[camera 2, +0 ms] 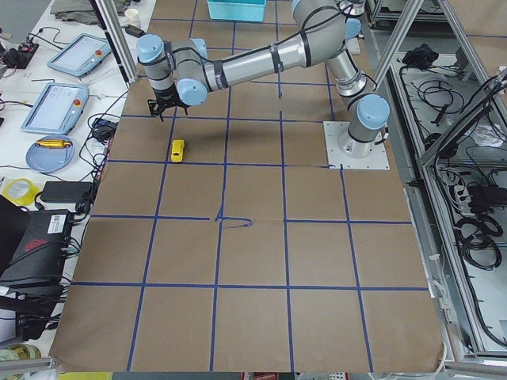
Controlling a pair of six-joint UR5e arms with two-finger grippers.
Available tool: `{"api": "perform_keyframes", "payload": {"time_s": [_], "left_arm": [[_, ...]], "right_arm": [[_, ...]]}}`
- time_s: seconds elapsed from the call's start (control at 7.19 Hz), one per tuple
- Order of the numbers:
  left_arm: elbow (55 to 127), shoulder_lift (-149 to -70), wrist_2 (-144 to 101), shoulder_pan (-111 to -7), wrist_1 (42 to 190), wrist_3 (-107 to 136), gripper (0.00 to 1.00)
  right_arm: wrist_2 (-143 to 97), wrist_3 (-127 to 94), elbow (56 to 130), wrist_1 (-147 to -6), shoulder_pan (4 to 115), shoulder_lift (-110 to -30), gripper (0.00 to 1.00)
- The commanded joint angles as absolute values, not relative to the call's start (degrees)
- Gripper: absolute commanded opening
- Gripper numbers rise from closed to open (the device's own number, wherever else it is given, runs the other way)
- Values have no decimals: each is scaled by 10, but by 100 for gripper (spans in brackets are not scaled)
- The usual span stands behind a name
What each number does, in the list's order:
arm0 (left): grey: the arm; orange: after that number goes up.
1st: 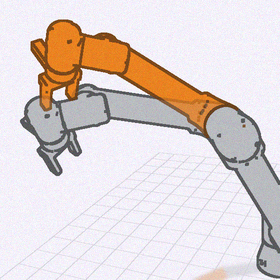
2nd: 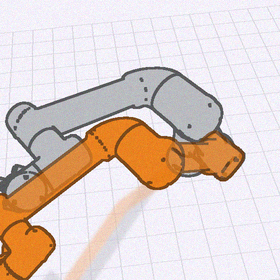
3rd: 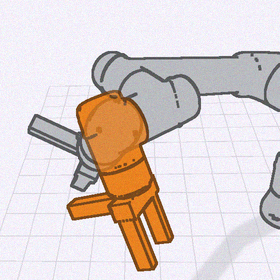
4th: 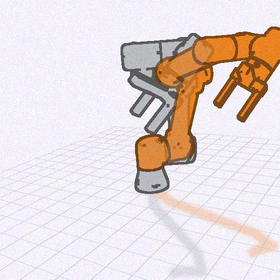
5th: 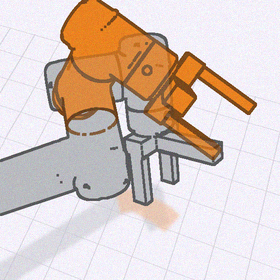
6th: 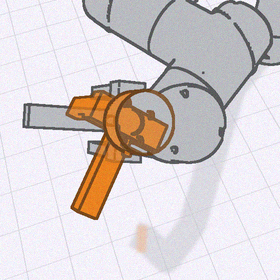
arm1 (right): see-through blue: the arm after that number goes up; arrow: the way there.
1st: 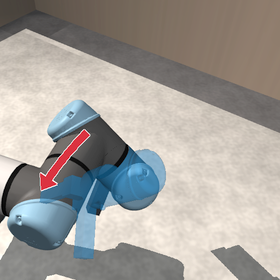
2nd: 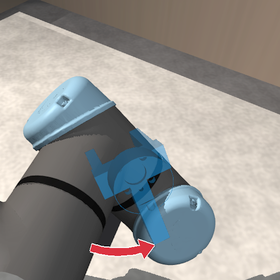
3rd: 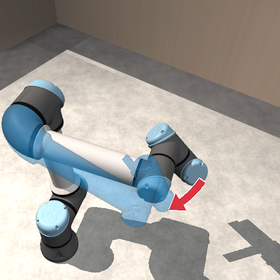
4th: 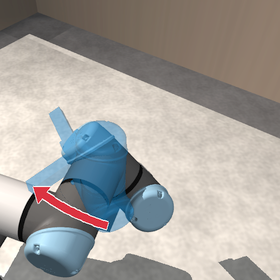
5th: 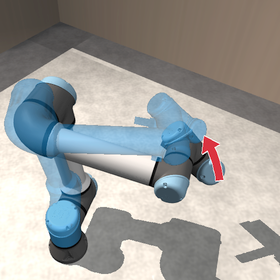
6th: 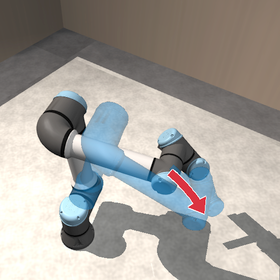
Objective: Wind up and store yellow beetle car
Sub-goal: 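Lower the left gripper down onto the yellow toy car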
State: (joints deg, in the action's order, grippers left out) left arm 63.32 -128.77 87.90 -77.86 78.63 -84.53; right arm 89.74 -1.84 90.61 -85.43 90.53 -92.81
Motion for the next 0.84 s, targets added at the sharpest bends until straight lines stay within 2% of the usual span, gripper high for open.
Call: {"api": "perform_keyframes", "payload": {"time_s": [0.0,0.28,0.7], "left_arm": [[575,-1346,877,-769,787,-950,100],[583,-1361,882,-769,787,-1004,100],[634,-1360,941,-769,786,-1034,100]], "right_arm": [[897,-18,906,-854,905,-928,100],[897,-18,906,-853,905,-928,100],[897,-18,906,-853,905,-928,100]]}}
